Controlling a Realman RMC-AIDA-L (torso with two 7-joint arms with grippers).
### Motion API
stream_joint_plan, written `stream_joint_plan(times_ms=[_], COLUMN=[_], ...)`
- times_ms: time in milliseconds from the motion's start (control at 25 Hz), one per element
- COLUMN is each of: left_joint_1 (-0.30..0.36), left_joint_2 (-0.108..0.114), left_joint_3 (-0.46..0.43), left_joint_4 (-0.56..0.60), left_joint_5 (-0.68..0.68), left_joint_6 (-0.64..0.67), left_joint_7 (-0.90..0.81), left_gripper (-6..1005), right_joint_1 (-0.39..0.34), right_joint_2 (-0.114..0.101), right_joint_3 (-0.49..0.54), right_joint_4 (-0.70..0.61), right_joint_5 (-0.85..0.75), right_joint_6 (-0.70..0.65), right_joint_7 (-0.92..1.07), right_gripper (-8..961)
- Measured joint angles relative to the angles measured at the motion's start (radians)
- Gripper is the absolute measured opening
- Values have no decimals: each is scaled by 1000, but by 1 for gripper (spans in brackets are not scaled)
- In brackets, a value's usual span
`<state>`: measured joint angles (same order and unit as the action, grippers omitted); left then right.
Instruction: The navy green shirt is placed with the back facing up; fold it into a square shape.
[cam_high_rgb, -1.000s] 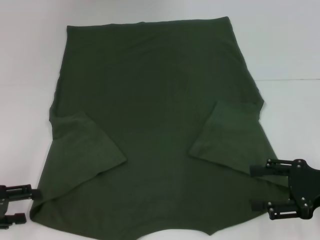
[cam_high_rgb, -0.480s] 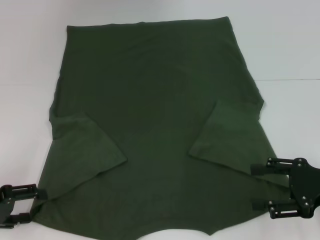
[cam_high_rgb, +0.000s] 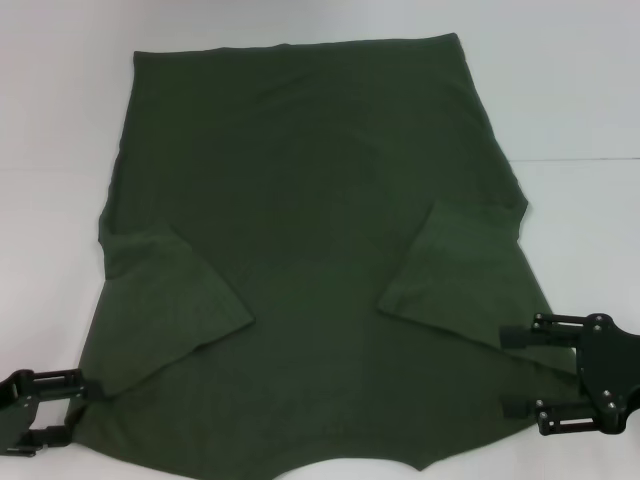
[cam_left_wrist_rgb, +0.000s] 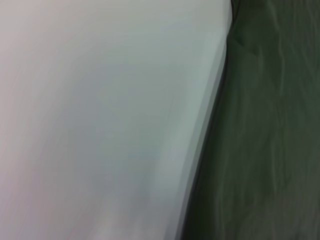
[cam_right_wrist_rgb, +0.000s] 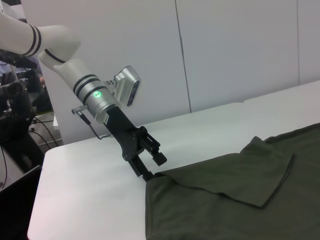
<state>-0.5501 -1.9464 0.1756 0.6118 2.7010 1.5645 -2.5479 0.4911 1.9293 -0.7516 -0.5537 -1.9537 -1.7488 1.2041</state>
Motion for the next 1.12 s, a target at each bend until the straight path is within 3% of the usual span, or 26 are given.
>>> stream_joint_plan(times_ms=[1120], left_joint_1=[-40], left_joint_2=[8], left_joint_3=[18], left_joint_4=[-35], left_joint_5=[-65], left_joint_6=[-1], left_joint_7=[-2], left_gripper=[878], right_joint_1=[-5], right_joint_2=[0], right_joint_3=[4], right_joint_4=[0], right_joint_5=[3], right_joint_6=[0], right_joint_7=[5], right_gripper=[846])
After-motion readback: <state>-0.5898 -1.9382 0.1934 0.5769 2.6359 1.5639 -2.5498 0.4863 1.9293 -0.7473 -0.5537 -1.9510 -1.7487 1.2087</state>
